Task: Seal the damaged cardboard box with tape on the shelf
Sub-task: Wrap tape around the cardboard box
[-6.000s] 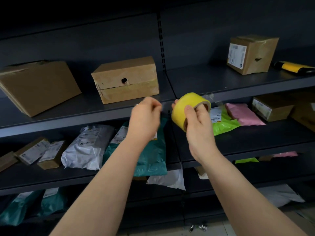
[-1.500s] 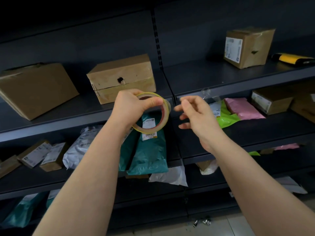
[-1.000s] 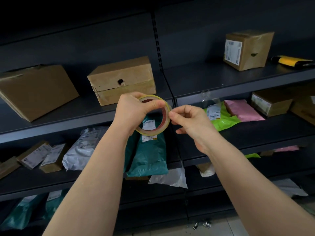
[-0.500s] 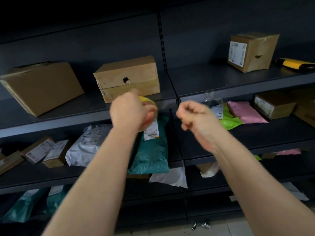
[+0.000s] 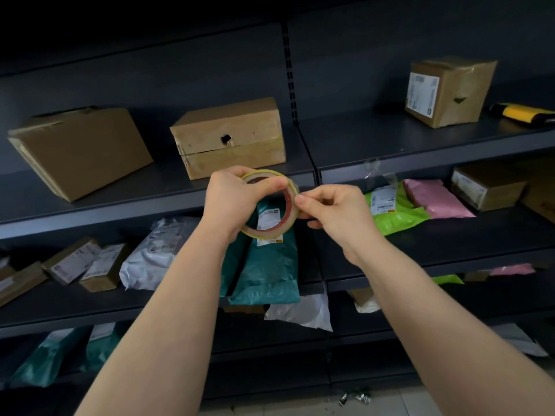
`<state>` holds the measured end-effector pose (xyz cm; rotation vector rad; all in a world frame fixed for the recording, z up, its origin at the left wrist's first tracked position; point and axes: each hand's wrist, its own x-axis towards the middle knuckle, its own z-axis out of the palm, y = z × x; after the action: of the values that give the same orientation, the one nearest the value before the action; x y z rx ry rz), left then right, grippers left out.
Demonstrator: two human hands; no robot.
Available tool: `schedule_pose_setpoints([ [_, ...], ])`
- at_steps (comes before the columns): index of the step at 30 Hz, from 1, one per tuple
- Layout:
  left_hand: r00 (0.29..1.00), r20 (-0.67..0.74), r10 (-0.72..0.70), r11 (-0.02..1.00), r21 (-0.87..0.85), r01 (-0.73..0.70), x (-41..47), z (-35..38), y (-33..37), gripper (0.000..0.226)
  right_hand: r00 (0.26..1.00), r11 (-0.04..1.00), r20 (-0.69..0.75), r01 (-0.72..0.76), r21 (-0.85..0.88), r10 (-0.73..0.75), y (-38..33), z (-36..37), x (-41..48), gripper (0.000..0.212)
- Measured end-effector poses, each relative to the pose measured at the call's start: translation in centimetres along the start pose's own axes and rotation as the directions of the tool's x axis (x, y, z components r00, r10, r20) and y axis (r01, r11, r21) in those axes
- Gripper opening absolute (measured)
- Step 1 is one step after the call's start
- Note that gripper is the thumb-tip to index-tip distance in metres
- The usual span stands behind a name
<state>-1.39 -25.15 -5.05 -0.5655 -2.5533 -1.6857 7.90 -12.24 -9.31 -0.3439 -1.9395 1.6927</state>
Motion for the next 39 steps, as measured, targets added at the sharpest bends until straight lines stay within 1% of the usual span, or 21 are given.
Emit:
schedule_pose_setpoints([
  [4,1.0,-0.013,0.002,1.0,0.015,-0.002,0.0,-0.3,0.7,0.041,0.998,0.999,-0.044,-0.041,-0.02,0.04,-0.4,0.3,0.1,0.022],
  [9,1.0,0.0,0.028,1.0,-0.003,-0.028,0.0,-0.3,1.1,0.037,0.992,0.997,0.092,-0.08,-0.015,0.081,-1.0,0.3,0.1,0.028],
  [12,0.994,-0.047,0.102,0.992,0.078,-0.098,0.3,0.0,1.1,0.039,0.986,0.987,0.087,-0.146,0.064,0.14,-0.7,0.7,0.0,0.027],
  [13,0.991,-0.053,0.124,0.986,0.121,-0.117,0.5,0.1,1.1,0.043,0.984,0.983,0.078,-0.164,0.078,0.158,-0.9,0.7,-0.2,0.027],
  [14,0.986,-0.056,0.159,0.962,0.236,-0.141,0.6,0.1,1.0,0.048,0.988,0.985,0.067,-0.148,0.088,0.142,-1.2,0.7,-0.4,0.027],
  [16,0.969,-0.105,0.222,0.802,0.585,-0.12,0.7,-0.2,0.4,0.056,0.997,1.0,0.083,-0.003,0.018,0.001,-2.2,0.5,-0.6,0.029],
  [17,0.965,-0.147,0.218,0.774,0.628,-0.08,0.7,-0.6,0.1,0.055,0.989,0.995,0.128,0.078,-0.055,-0.071,-2.8,0.4,-0.7,0.031],
  [18,0.971,-0.152,0.187,0.806,0.589,-0.063,0.8,-0.9,0.1,0.053,0.982,0.99,0.158,0.117,-0.075,-0.104,-3.1,0.6,-0.9,0.032],
  [19,0.98,-0.14,0.143,0.863,0.501,-0.054,0.8,-1.2,0.2,0.05,0.98,0.994,0.177,0.101,-0.047,-0.091,-3.4,0.7,-1.1,0.032],
  [20,0.986,-0.124,0.11,0.895,0.443,-0.044,0.7,-1.3,0.5,0.048,0.982,0.999,0.18,0.051,0.015,-0.053,-3.5,0.7,-1.0,0.032],
  [21,0.989,-0.101,0.11,0.883,0.466,-0.051,0.7,-1.3,0.8,0.05,0.986,0.996,0.167,0.0,0.09,-0.016,-3.6,0.6,-0.8,0.03],
  [23,0.987,-0.03,0.159,0.759,0.643,-0.103,0.5,-1.2,1.2,0.061,0.992,0.976,0.118,-0.06,0.208,0.036,-3.5,0.0,-0.4,0.029],
  [24,0.983,0.017,0.184,0.683,0.717,-0.14,0.3,-1.1,1.3,0.068,0.996,0.979,0.088,-0.046,0.197,0.029,-3.3,-0.5,-0.1,0.031],
  [25,0.98,0.064,0.186,0.657,0.733,-0.173,0.1,-1.1,1.2,0.073,0.998,0.989,0.057,-0.013,0.149,0.004,-3.0,-0.8,0.1,0.033],
  [26,0.98,0.123,0.153,0.69,0.697,-0.196,-0.1,-1.2,0.8,0.077,0.999,0.996,0.023,0.019,0.092,-0.022,-2.7,-1.0,0.3,0.034],
  [27,0.975,0.194,0.105,0.774,0.6,-0.202,-0.2,-1.5,0.4,0.079,0.999,0.998,-0.009,0.036,0.042,-0.036,-2.4,-1.3,0.5,0.036],
  [29,0.944,0.327,0.038,0.942,0.303,-0.143,-0.5,-2.3,-0.4,0.076,0.997,0.998,-0.06,0.042,-0.042,-0.045,-2.0,-2.0,0.7,0.037],
  [31,0.927,0.364,0.092,0.985,0.105,-0.139,-0.3,-3.2,-1.2,0.058,0.994,0.994,-0.098,0.047,-0.102,-0.057,-1.6,-3.2,0.8,0.037],
  [34,0.939,0.298,0.173,0.979,0.054,-0.198,0.1,-4.1,-1.5,0.034,0.992,0.984,-0.095,0.065,-0.164,-0.082,-0.6,-4.1,0.7,0.033],
  [36,0.941,0.289,0.174,0.978,0.063,-0.2,-0.2,-3.8,-1.4,0.031,0.987,0.978,-0.103,0.103,-0.18,-0.123,-0.3,-3.7,0.6,0.028],
  [39,0.93,0.329,0.166,0.976,0.08,-0.203,-0.7,-2.8,-1.0,0.034,0.944,0.948,-0.211,0.2,-0.248,-0.255,-0.8,-3.5,0.8,0.025],
])
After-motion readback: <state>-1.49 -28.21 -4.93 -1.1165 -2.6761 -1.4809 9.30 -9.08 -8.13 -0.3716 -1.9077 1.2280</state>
